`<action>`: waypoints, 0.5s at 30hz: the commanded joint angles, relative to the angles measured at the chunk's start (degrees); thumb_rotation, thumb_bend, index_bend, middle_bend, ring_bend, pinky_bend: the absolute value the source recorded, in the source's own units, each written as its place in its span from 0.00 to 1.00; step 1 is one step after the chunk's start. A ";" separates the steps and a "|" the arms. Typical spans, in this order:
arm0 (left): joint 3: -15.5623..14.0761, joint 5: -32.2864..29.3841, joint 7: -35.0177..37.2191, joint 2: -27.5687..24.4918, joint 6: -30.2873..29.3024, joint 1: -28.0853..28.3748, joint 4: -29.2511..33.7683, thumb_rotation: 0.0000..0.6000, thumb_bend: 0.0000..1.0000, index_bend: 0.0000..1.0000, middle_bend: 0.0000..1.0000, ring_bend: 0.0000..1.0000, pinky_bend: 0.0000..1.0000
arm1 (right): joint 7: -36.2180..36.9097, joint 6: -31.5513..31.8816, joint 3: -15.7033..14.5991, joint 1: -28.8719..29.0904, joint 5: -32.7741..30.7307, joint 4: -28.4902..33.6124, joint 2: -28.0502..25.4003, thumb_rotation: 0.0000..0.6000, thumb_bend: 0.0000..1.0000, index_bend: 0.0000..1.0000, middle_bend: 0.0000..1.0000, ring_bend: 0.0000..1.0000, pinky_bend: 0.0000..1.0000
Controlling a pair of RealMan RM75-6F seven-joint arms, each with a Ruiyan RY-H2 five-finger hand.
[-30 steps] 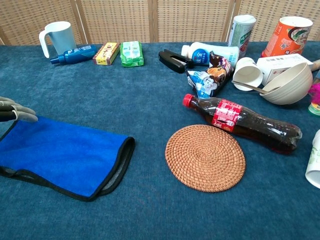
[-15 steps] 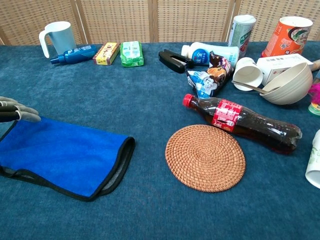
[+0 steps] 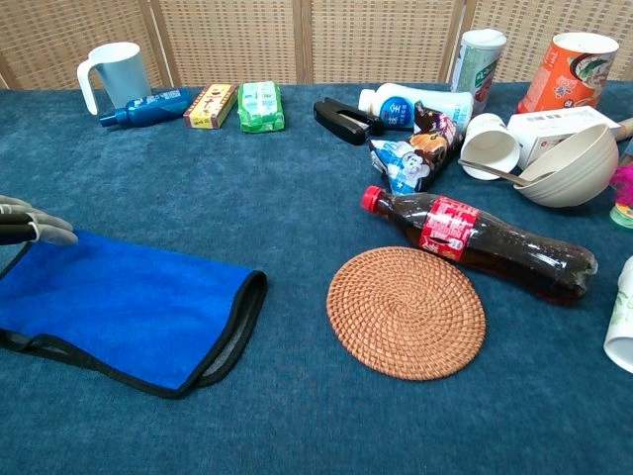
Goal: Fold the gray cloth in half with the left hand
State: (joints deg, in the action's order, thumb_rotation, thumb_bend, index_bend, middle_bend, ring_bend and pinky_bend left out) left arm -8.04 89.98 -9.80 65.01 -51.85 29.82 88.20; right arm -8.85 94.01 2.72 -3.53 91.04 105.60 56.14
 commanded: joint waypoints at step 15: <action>1.23 0.96 1.33 0.29 -1.59 0.48 -0.31 1.00 0.34 0.00 0.00 0.00 0.00 | 0.05 0.01 0.10 -0.01 -0.21 0.06 -0.06 1.00 0.00 0.00 0.00 0.00 0.00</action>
State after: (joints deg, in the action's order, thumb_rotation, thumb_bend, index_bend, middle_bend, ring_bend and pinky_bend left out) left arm -6.88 91.03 -8.25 65.02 -53.73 30.13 88.11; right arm -8.80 94.01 2.83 -3.54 90.83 105.66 56.08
